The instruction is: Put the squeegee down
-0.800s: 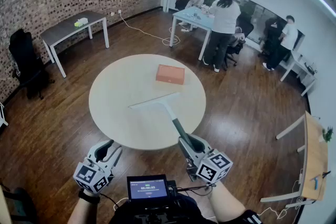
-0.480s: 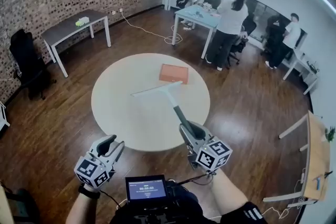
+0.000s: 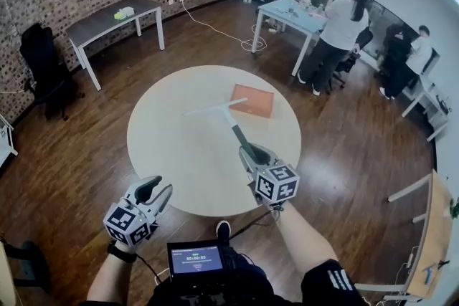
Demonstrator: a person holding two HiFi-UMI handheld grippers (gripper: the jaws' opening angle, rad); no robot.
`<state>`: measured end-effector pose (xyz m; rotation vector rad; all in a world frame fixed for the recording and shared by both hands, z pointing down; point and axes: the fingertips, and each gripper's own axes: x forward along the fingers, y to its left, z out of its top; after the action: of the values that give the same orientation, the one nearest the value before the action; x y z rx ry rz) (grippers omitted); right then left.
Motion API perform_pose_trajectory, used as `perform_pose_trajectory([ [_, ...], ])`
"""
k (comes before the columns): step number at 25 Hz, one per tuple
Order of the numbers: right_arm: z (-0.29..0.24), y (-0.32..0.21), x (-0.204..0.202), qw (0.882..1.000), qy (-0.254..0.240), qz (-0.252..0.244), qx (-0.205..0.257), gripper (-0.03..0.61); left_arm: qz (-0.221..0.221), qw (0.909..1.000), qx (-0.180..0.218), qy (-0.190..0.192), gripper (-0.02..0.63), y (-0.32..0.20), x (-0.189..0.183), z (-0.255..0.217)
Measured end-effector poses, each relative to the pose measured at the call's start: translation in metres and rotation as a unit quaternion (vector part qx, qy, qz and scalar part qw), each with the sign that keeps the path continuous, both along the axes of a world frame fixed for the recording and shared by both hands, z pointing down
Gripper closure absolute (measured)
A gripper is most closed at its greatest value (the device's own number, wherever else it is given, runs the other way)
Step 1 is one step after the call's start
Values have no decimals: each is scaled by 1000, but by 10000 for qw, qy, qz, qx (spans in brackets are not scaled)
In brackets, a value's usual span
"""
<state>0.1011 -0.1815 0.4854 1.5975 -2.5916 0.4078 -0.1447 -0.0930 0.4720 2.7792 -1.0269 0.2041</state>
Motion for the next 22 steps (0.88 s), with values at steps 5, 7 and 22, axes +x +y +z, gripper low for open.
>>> perform_pose_trajectory([
  [5, 77, -94, 5, 9983, 244, -143, -511, 463, -169, 9996, -157, -187, 457, -59, 19, 25],
  [7, 110, -128, 7, 9963, 417, -197, -728, 463, -227, 9992, -261, -209, 457, -82, 29, 33],
  [22, 303, -253, 13, 9732, 1368, -671, -1724, 463, -676, 9938, -835, -293, 457, -186, 79, 101],
])
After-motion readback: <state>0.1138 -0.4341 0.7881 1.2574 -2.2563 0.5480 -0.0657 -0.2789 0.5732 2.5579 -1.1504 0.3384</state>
